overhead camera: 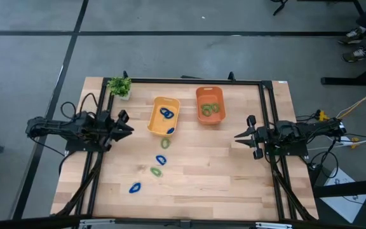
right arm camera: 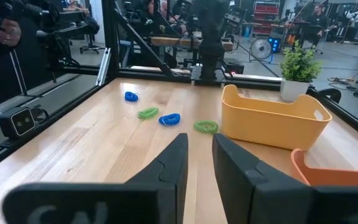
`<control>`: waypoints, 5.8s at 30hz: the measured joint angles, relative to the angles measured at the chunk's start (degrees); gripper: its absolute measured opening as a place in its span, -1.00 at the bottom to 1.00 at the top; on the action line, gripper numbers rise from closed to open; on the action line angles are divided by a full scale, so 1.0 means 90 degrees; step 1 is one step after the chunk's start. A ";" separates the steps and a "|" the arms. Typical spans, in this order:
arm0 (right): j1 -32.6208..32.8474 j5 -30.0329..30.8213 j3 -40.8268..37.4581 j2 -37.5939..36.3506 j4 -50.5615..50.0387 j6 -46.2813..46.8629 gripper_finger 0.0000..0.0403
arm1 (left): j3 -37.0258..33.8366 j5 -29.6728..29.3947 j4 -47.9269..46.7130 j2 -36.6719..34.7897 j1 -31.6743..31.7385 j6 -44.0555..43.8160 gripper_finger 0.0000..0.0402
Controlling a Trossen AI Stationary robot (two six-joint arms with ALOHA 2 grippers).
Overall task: Sort items
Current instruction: Put the blue keychain into the yellow bin
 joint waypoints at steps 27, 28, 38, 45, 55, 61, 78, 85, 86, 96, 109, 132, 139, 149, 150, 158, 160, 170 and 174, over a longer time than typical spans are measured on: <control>0.0000 0.0000 0.0002 0.0000 0.0000 0.0014 -0.63 | 0.4058 -0.0505 -0.3834 0.6287 -0.1785 0.1649 -0.11; 0.0000 -0.0002 0.0002 0.0000 0.0000 0.0018 -0.63 | 0.4124 -0.0505 -0.3834 0.6483 -0.1853 0.1826 -0.10; 0.0000 0.0000 0.0005 0.0000 0.0000 0.0001 -0.63 | 0.4310 -0.0859 -0.3820 0.7922 -0.2172 0.2532 -0.15; 0.0000 0.0000 0.0005 0.0000 0.0000 0.0013 -0.63 | 0.4310 -0.1598 -0.3802 0.8621 -0.2098 0.2488 -0.23; 0.0000 -0.0002 0.0005 0.0000 0.0000 0.0003 -0.63 | 0.4310 -0.1436 -0.3832 0.9327 -0.2009 0.2434 -0.24; 0.0002 -0.0002 0.0005 0.0000 0.0000 0.0008 -0.63 | 0.4315 -0.1486 -0.3962 0.9621 -0.1979 0.2574 -0.24; 0.0002 -0.0002 0.0005 0.0000 0.0000 0.0015 -0.63 | 0.4322 -0.1284 -0.3896 0.9785 -0.1869 0.2467 -0.62; 0.0002 -0.0001 0.0005 0.0000 0.0000 0.0013 -0.63 | 0.4309 -0.1346 -0.3719 0.9785 -0.1863 0.2203 -0.94; 0.0002 0.0000 0.0005 0.0000 0.0000 0.0006 -0.63 | 0.4300 -0.1311 -0.3626 0.9778 -0.1859 0.2128 -0.94; 0.0002 0.0000 0.0005 0.0000 0.0000 0.0017 -0.63 | 0.4293 -0.1428 -0.2161 0.9106 -0.1854 0.2142 -0.96; 0.0002 -0.0001 0.0005 0.0000 -0.0001 0.0017 -0.63 | 0.4298 -0.2996 -0.0396 0.7751 -0.1857 0.3554 -0.97; 0.0001 -0.0002 0.0005 0.0000 0.0000 0.0016 -0.63 | 0.4310 -0.5613 -0.0363 0.7025 -0.0489 0.3340 -0.96; 0.0002 -0.0002 0.0005 0.0000 0.0000 0.0016 -0.63 | 0.4310 -0.5061 -0.0717 0.7063 0.0127 0.2898 -0.96; 0.0001 -0.0002 0.0005 0.0000 -0.0001 0.0003 -0.63 | 0.4310 -0.4284 -0.2013 0.7063 0.0743 0.2055 -0.96; 0.0002 -0.0002 0.0005 0.0000 0.0000 0.0014 -0.63 | 0.4310 -0.4144 -0.2174 0.7063 0.0818 0.1925 -0.96; 0.0001 -0.0002 0.0005 0.0000 -0.0001 0.0014 -0.63 | 0.4310 -0.2997 -0.3156 0.7063 0.1310 0.1057 -0.96; 0.0002 -0.0002 0.0005 0.0000 -0.0002 0.0001 -0.63 | 0.4310 -0.2729 -0.3308 0.7063 0.1387 0.0942 -0.96; 0.0002 0.0000 0.0005 0.0000 0.0000 0.0015 -0.63 | 0.4310 -0.2157 -0.3462 0.7184 0.1449 0.0626 -0.96; 0.0002 0.0000 0.0005 0.0000 -0.0002 0.0012 -0.63 | 0.4310 -0.2158 -0.3433 0.7601 0.1449 0.0586 -0.96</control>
